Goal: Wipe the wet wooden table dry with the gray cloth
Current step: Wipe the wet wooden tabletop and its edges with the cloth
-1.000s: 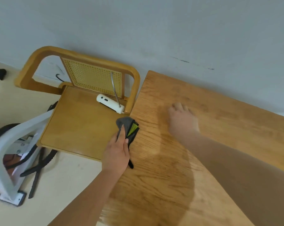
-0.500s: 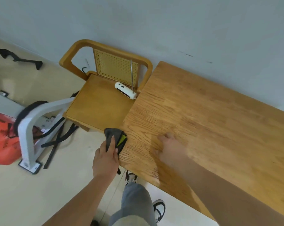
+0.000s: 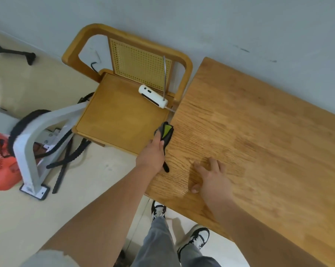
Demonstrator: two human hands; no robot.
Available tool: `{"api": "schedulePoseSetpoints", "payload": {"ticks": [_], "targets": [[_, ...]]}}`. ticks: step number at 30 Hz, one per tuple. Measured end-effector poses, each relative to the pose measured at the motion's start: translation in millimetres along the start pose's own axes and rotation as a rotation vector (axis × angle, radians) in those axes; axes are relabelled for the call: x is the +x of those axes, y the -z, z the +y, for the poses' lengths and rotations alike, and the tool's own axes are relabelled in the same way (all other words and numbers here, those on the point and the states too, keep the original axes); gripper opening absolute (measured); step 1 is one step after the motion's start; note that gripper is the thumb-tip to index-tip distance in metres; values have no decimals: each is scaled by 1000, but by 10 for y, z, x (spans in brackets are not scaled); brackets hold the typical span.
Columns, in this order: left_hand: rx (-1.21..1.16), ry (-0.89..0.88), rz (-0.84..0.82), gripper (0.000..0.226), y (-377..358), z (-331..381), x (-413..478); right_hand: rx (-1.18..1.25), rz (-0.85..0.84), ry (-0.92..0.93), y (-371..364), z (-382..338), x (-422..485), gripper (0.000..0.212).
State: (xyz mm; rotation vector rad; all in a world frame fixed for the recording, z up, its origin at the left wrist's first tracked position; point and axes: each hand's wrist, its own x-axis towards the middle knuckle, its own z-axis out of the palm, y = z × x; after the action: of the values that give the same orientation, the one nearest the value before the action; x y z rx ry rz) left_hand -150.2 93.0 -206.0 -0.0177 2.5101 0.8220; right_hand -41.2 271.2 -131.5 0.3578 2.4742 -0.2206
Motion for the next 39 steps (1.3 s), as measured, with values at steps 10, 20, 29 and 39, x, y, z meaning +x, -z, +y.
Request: {"api": "schedulePoseSetpoints", "payload": {"ticks": [10, 20, 29, 39], "targets": [[20, -25, 76, 52, -115, -100, -221, -31, 8, 22, -79, 61, -26, 86], [-329, 343, 506, 52, -587, -367, -1388, 53, 57, 86, -175, 273, -304, 85], [-874, 748, 576, 53, -1720, 1070, -2154, 173, 45, 159, -475, 1781, -1264, 60], [-697, 774, 232, 54, -2759, 1967, -2964, 166, -7, 117, -587, 2757, -1610, 47]]}}
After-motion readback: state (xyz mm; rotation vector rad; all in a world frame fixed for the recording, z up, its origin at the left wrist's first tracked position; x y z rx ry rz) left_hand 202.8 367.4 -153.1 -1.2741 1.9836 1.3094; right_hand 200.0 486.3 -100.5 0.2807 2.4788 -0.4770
